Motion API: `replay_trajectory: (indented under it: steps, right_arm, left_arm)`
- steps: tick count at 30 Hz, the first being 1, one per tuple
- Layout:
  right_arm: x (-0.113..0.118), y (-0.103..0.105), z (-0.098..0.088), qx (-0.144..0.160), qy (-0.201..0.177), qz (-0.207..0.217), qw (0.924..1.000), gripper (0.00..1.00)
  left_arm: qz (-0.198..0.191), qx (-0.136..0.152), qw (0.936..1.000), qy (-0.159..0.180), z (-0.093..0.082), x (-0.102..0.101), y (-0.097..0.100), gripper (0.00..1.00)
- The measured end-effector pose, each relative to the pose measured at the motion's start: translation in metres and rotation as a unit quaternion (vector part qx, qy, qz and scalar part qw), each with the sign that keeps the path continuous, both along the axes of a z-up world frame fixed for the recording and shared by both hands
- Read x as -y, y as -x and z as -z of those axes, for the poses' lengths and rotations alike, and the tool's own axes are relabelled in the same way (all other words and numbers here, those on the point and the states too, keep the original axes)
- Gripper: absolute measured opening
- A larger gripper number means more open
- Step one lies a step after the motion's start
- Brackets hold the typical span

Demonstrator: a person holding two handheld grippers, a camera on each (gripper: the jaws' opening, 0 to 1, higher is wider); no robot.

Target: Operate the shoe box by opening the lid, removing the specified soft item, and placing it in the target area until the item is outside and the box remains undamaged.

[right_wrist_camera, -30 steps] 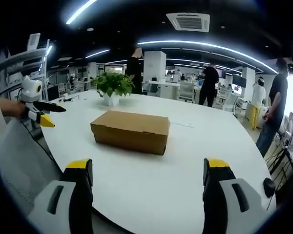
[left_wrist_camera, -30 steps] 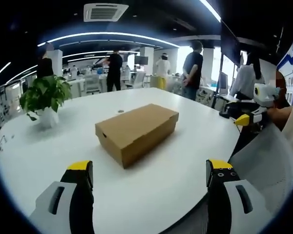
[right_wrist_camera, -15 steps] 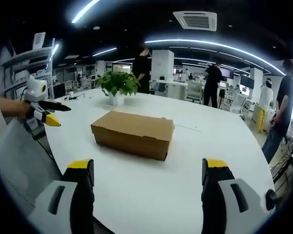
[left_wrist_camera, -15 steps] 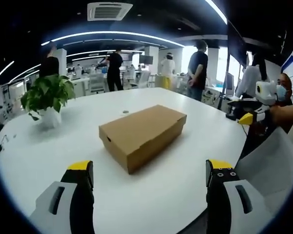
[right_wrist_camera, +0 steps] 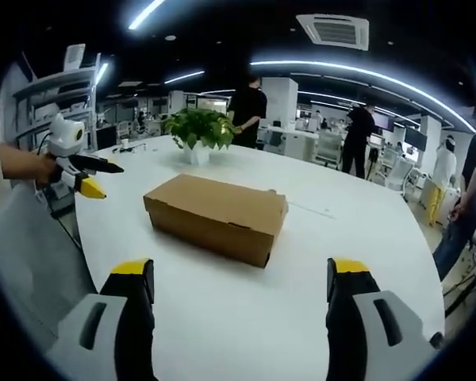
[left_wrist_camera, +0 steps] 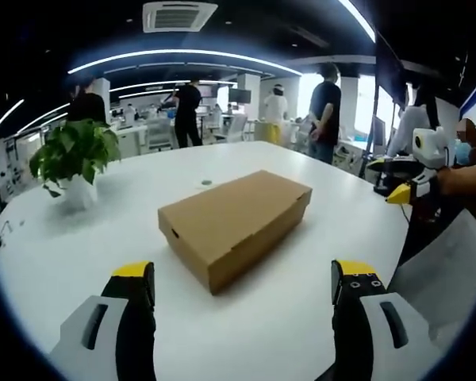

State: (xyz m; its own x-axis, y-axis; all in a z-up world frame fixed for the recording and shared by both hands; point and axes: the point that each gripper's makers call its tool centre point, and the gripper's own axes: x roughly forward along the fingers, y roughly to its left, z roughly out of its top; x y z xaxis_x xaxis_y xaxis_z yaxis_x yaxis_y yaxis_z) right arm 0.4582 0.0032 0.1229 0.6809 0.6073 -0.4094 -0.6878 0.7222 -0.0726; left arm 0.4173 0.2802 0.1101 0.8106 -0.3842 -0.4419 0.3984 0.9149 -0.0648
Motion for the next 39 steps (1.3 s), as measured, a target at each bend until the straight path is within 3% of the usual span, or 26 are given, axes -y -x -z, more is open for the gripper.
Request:
replay_trajectory:
  steps: [8,21,30,39]
  right_arm:
    - [0.000,-0.017,0.007,-0.001,0.016,-0.020,0.9997,0.85]
    - [-0.005,-0.055,0.015,0.005,0.036,-0.052,0.9980,0.84]
    - [-0.016,-0.080,0.026,-0.001,0.041,-0.084,0.9956,0.80]
    - [-0.026,-0.096,0.044,-0.017,0.062,-0.108,0.9921,0.75]
  left_arm:
    - [0.012,-0.009,0.9999,0.003,0.008,0.012,-0.010,0.95]
    - [-0.003,-0.010,0.9999,-0.004,0.016,0.021,-0.036,0.93]
    - [-0.030,-0.013,0.9994,-0.013,0.030,0.013,-0.060,0.92]
    - [-0.049,-0.031,0.9982,-0.016,0.047,0.009,-0.070,0.91]
